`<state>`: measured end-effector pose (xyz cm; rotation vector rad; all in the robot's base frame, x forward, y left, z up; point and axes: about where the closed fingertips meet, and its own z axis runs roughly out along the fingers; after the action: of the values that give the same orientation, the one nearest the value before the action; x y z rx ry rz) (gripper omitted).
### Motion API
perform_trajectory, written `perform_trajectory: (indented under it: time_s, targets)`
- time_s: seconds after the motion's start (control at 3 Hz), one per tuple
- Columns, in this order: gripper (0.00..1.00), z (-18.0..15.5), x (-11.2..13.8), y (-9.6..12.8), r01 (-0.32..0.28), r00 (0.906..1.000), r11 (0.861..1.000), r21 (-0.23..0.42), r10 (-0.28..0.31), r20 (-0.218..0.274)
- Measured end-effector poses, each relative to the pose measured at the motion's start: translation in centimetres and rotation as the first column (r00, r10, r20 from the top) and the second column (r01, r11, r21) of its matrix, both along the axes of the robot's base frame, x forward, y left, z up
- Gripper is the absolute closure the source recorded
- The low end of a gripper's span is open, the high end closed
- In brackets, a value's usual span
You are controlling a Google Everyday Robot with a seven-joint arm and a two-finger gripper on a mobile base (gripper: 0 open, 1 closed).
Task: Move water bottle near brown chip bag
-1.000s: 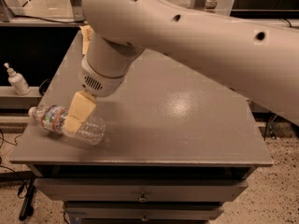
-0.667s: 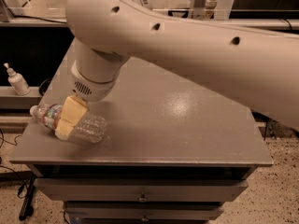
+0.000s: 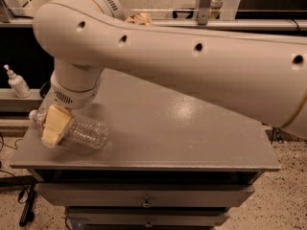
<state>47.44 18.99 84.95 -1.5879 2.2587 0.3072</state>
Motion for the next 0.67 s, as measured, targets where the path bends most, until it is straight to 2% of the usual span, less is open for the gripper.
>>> perform_trajectory:
  time_s: [0.67]
  targets:
    - [0.0,-1.0,-0.5,3.7,-0.013,0.9994,0.998,-0.064,0.015,0.032]
